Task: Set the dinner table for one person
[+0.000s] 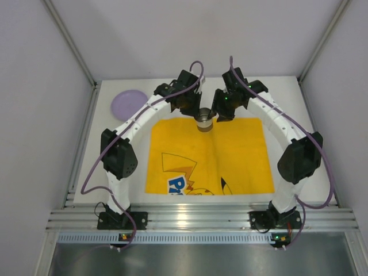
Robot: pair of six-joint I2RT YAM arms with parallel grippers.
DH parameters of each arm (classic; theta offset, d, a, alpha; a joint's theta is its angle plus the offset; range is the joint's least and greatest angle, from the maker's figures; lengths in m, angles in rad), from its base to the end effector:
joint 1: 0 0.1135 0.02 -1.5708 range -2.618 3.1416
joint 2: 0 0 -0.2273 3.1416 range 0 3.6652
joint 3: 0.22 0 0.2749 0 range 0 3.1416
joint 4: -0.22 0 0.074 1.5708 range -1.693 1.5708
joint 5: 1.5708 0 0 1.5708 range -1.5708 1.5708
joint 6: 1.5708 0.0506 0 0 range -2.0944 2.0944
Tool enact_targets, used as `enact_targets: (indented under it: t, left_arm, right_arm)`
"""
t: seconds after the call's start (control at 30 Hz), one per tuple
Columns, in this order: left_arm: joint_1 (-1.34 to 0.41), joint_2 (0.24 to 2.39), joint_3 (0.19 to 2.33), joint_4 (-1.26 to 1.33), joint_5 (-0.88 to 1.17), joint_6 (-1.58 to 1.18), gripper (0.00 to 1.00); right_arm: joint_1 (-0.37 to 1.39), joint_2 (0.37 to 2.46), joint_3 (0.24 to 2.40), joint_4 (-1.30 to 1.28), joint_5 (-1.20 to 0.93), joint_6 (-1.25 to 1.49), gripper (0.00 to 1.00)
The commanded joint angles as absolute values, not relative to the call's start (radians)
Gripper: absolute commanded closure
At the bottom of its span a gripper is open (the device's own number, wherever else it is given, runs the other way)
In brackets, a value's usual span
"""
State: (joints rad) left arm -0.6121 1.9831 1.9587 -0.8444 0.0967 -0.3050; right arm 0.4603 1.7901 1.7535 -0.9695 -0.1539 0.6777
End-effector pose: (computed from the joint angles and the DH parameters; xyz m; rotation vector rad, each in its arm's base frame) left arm 0.3745 -0.2689 0.2802 0.4270 2.4686 -0.5147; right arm 0.3604 0.1873 0.2807 0.2316 2.6757 0.5941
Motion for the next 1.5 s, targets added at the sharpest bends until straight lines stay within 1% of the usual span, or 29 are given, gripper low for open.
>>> enact_targets:
  t: [0.0,0.07,0.1,0.13,0.17,0.2,0.23,0.27,0.33,0.37,0.43,0.47,0.5,0.6,0.67,0.7,0.73,0.8,0.83,0.93,1.03,1.2,1.3,1.37,1.4,1.43,1.47]
  left_arm:
    - [-0.633,1.878,1.947,-0.810,0.080,-0.304,1.00]
    - [-0.644,1.870,1.951,-0.796,0.081,-0.317,1.00]
    - [-0.644,1.871,1.956,-0.795,0.084,-0.322,1.00]
    - [-0.649,1.873,1.963,-0.796,0.093,-0.330,1.00]
    - [-0.650,1.873,1.977,-0.799,0.095,-0.333,0.98]
    - [-0.652,1.870,1.982,-0.801,0.094,-0.334,0.93]
    - [-0.655,1.864,1.982,-0.801,0.077,-0.340,0.79]
    - [-0.657,1.856,1.979,-0.796,0.066,-0.344,0.69]
    - [-0.658,1.826,1.967,-0.787,0.010,-0.357,0.52]
    - [-0.658,1.815,1.950,-0.782,-0.026,-0.363,0.38]
    - [-0.657,1.779,1.927,-0.772,-0.092,-0.365,0.25]
    - [-0.657,1.766,1.921,-0.770,-0.121,-0.364,0.05]
    - [-0.655,1.757,1.914,-0.776,-0.149,-0.361,0.01]
    - [-0.637,1.715,1.879,-0.795,-0.303,-0.359,0.02]
    - [-0.585,1.660,1.800,-0.773,-0.337,-0.383,0.02]
    - [-0.559,1.637,1.764,-0.758,-0.324,-0.393,0.01]
    - [-0.495,1.597,1.690,-0.721,-0.299,-0.417,0.01]
    - [-0.421,1.560,1.622,-0.690,-0.214,-0.457,0.02]
    - [-0.353,1.545,1.559,-0.668,-0.197,-0.466,0.02]
    - [-0.279,1.488,1.459,-0.635,-0.238,-0.469,0.02]
    - [-0.238,1.427,1.355,-0.549,-0.278,-0.437,0.01]
    - [-0.106,1.451,1.316,-0.532,-0.175,-0.488,0.02]
    - [-0.014,1.479,1.309,-0.519,-0.124,-0.497,0.01]
    - [-0.008,1.509,1.315,-0.506,-0.117,-0.489,0.02]
    - [0.029,1.520,1.327,-0.499,-0.114,-0.485,0.01]
    - [0.035,1.541,1.334,-0.497,-0.114,-0.480,0.02]
    - [0.041,1.555,1.345,-0.494,-0.101,-0.473,0.02]
  right_arm:
    - [0.509,1.819,1.749,-1.028,-0.066,0.644,0.56]
    - [0.534,1.845,1.753,-1.038,-0.049,0.643,0.67]
    - [0.541,1.877,1.773,-1.046,-0.040,0.643,0.79]
    - [0.554,1.891,1.785,-1.064,-0.034,0.641,0.85]
    - [0.557,1.905,1.798,-1.074,-0.029,0.637,0.90]
    - [0.561,1.925,1.821,-1.083,-0.011,0.627,1.00]
    - [0.563,1.933,1.827,-1.104,-0.003,0.624,1.00]
    - [0.563,1.933,1.828,-1.108,-0.003,0.617,1.00]
    - [0.561,1.927,1.813,-1.109,0.043,0.612,1.00]
    - [0.561,1.919,1.806,-1.111,0.052,0.611,1.00]
    - [0.551,1.905,1.781,-1.108,0.071,0.603,1.00]
    - [0.546,1.898,1.772,-1.109,0.075,0.594,1.00]
    - [0.535,1.887,1.752,-1.109,0.090,0.589,1.00]
    - [0.485,1.853,1.700,-1.108,0.133,0.562,1.00]
    - [0.422,1.827,1.669,-1.098,0.147,0.539,1.00]
    - [0.399,1.821,1.639,-1.082,0.155,0.531,1.00]
    - [0.347,1.812,1.625,-1.074,0.158,0.522,1.00]
    - [0.295,1.806,1.596,-1.045,0.163,0.499,1.00]
    - [0.244,1.805,1.591,-1.032,0.163,0.491,1.00]
    - [0.169,1.821,1.600,-0.990,0.172,0.463,1.00]
    - [0.126,1.867,1.635,-0.966,0.176,0.449,1.00]
    - [0.110,1.963,1.675,-0.937,0.175,0.453,1.00]
    - [0.110,1.973,1.625,-0.884,0.175,0.462,1.00]
    - [0.109,1.971,1.579,-0.847,0.178,0.465,1.00]
    - [0.109,1.971,1.563,-0.839,0.178,0.466,0.99]
    - [0.107,1.970,1.551,-0.831,0.176,0.466,0.94]
    - [0.106,1.968,1.537,-0.830,0.169,0.468,0.79]
